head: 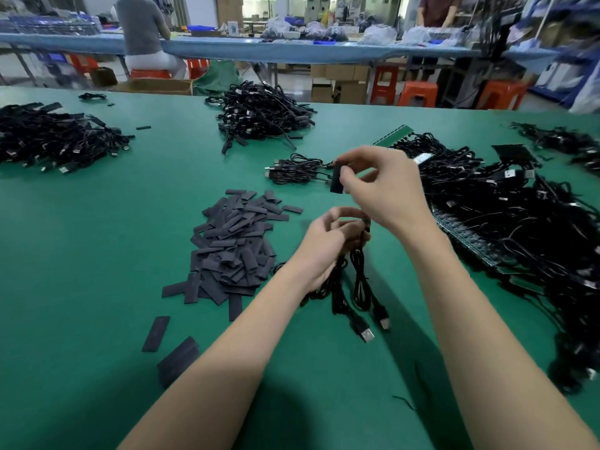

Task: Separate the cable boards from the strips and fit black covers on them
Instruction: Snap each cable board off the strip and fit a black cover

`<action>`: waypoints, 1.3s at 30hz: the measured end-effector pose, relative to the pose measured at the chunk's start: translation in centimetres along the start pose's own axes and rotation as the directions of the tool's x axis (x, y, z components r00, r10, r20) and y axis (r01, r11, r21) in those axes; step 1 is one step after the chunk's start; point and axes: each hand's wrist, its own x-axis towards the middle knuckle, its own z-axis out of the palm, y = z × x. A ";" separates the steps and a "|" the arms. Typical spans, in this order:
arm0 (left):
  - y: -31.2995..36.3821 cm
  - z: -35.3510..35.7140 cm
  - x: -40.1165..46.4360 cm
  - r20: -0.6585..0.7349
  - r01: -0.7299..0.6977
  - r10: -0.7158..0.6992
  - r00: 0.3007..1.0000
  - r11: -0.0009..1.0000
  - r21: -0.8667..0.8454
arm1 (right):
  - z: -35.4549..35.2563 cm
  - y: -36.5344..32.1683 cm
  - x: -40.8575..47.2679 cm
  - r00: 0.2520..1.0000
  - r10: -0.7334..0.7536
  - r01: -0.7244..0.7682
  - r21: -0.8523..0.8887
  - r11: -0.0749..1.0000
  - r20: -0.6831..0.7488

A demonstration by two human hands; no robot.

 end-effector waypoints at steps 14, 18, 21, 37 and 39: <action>0.4 -0.4 -0.3 0.087 -0.011 0.018 0.996 0.997 -0.078 | -3.9 6.4 -1.8 0.893 0.393 -0.449 0.492 0.746 0.219; 0.4 -0.3 -0.4 0.090 -0.017 0.026 0.996 0.995 -0.099 | -4.2 6.6 -2.0 0.880 0.308 -0.472 0.598 0.647 0.362; 0.4 -0.3 -0.4 0.100 -0.023 0.034 0.994 0.994 -0.111 | -4.3 7.0 -2.2 0.875 0.245 -0.474 0.643 0.601 0.416; 0.7 -0.4 -0.6 0.113 0.001 0.013 0.993 0.992 -0.124 | -3.3 7.2 -2.3 0.963 0.213 -0.268 0.701 0.661 0.166; 0.7 -0.4 -0.6 0.117 0.003 0.011 0.993 0.993 -0.122 | -3.3 7.3 -2.4 0.965 0.207 -0.262 0.675 0.689 0.164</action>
